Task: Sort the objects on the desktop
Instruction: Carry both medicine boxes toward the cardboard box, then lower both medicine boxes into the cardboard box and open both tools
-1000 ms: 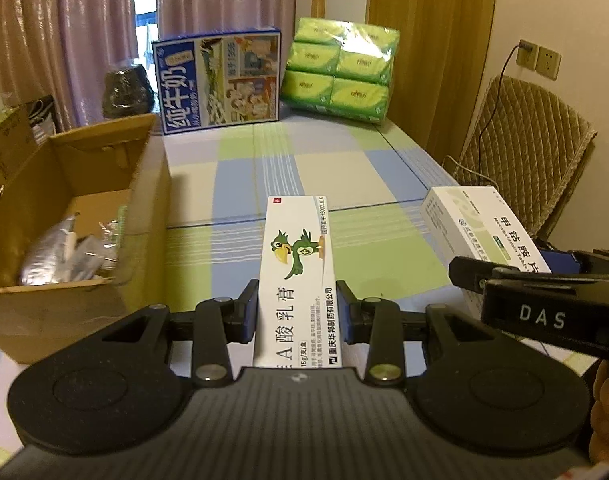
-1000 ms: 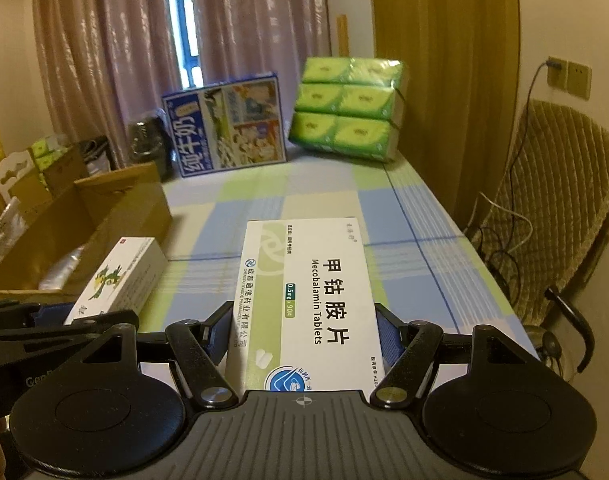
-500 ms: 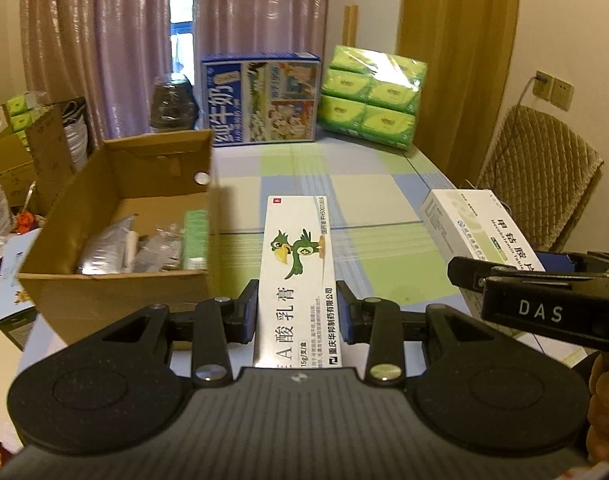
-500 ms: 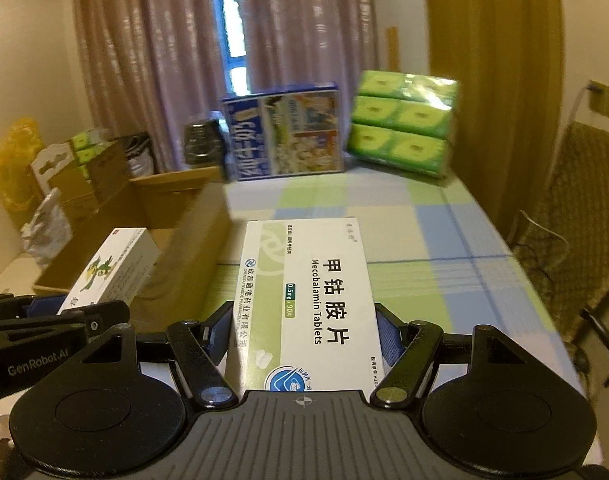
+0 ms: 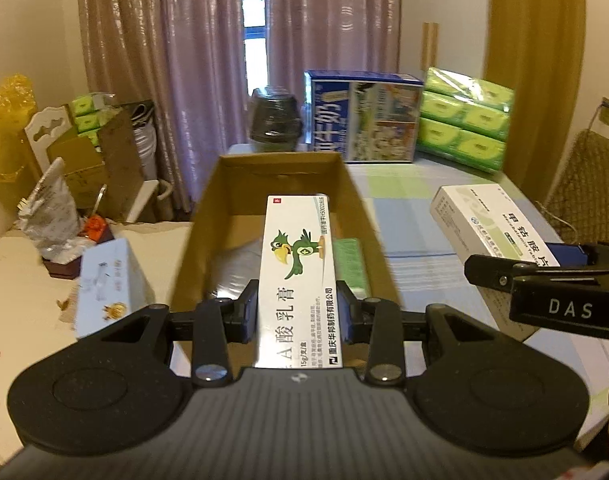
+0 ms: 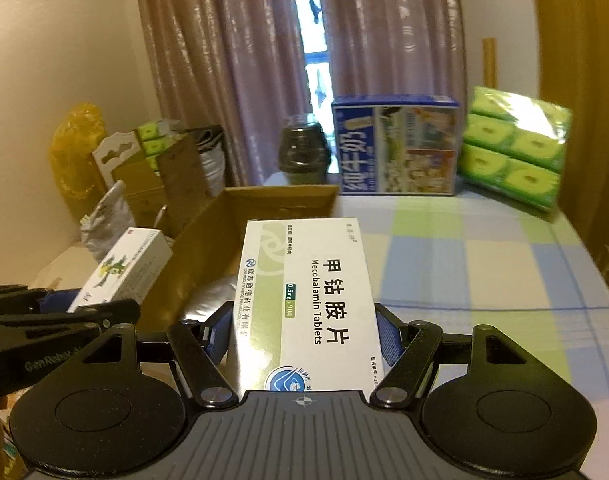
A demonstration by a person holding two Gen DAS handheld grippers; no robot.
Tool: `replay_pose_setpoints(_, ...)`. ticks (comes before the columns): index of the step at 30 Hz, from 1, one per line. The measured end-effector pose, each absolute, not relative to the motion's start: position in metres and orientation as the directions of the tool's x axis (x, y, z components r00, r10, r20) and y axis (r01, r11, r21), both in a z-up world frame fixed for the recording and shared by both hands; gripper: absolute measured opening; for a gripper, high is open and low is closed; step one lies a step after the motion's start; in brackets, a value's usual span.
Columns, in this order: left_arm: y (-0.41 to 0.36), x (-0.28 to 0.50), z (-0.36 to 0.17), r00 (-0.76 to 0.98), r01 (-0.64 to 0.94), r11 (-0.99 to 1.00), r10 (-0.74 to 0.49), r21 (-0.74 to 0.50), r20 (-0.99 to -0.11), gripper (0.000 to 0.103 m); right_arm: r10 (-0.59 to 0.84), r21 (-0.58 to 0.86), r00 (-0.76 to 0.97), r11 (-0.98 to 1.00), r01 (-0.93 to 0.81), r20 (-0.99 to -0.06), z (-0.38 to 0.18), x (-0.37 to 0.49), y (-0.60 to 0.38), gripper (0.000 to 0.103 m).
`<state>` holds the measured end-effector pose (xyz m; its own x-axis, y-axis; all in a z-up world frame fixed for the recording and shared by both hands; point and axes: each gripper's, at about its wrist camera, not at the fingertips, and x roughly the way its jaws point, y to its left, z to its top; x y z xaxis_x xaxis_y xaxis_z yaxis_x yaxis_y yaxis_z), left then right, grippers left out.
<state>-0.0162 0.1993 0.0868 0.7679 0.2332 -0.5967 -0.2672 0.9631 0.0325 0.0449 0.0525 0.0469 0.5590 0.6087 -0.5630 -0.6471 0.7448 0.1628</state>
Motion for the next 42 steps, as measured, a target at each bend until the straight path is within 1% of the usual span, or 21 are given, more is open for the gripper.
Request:
replay_pose_setpoints(6, 0.236, 0.005, 0.087, 0.754, -0.27, 0.962, 0.242, 0.047, -0.611, 0.033, 0.618, 0.163, 0.538, 0.73, -0.664, -0.573, 0.041, 0.062, 0.091, 0.068)
replay_pose_setpoints(11, 0.256, 0.026, 0.079, 0.746, -0.257, 0.966, 0.222, 0.036, -0.628, 0.033, 0.611, 0.154, 0.529, 0.728, -0.669, -0.589, 0.032, 0.08, 0.113, 0.068)
replay_pose_setpoints(19, 0.278, 0.06, 0.067, 0.741, -0.236, 0.972, 0.196, 0.025, -0.642, 0.033, 0.585, 0.142, 0.54, 0.746, -0.65, -0.605, 0.019, 0.108, 0.127, 0.068)
replay_pose_setpoints(23, 0.284, 0.079, 0.06, 0.743, -0.219, 0.975, 0.198, 0.047, -0.64, 0.033, 0.578, 0.137, 0.537, 0.748, -0.649, -0.614, 0.013, 0.118, 0.133, 0.068)
replay_pose_setpoints(26, 0.29, 0.093, 0.053, 0.74, -0.22, 0.975, 0.186, 0.028, -0.646, 0.033, 0.58, 0.14, 0.532, 0.746, -0.651, -0.617, 0.01, 0.123, 0.137, 0.068)
replay_pose_setpoints(34, 0.306, 0.093, 0.051, 0.741, -0.255, 0.967, 0.193, -0.004, -0.644, 0.034, 0.599, 0.18, 0.495, 0.732, -0.657, -0.629, 0.004, 0.13, 0.15, 0.068)
replay_pose_setpoints(36, 0.307, 0.089, 0.051, 0.738, -0.266, 0.964, 0.199, -0.006, -0.645, 0.036, 0.613, 0.205, 0.478, 0.724, -0.659, -0.629, 0.003, 0.132, 0.153, 0.068)
replay_pose_setpoints(38, 0.309, 0.086, 0.05, 0.733, -0.272, 0.962, 0.206, -0.003, -0.648, 0.038, 0.643, 0.245, 0.445, 0.701, -0.67, -0.623, 0.004, 0.134, 0.155, 0.073)
replay_pose_setpoints(39, 0.309, 0.085, 0.05, 0.731, -0.276, 0.961, 0.209, -0.001, -0.649, 0.038, 0.648, 0.252, 0.443, 0.699, -0.669, -0.619, 0.005, 0.134, 0.155, 0.082)
replay_pose_setpoints(40, 0.31, 0.083, 0.05, 0.73, -0.282, 0.959, 0.214, -0.001, -0.65, 0.038, 0.649, 0.252, 0.453, 0.703, -0.665, -0.611, 0.007, 0.134, 0.153, 0.086)
replay_pose_setpoints(42, 0.311, 0.081, 0.05, 0.728, -0.291, 0.957, 0.217, -0.006, -0.651, 0.039, 0.644, 0.247, 0.47, 0.712, -0.658, -0.604, 0.01, 0.134, 0.149, 0.087)
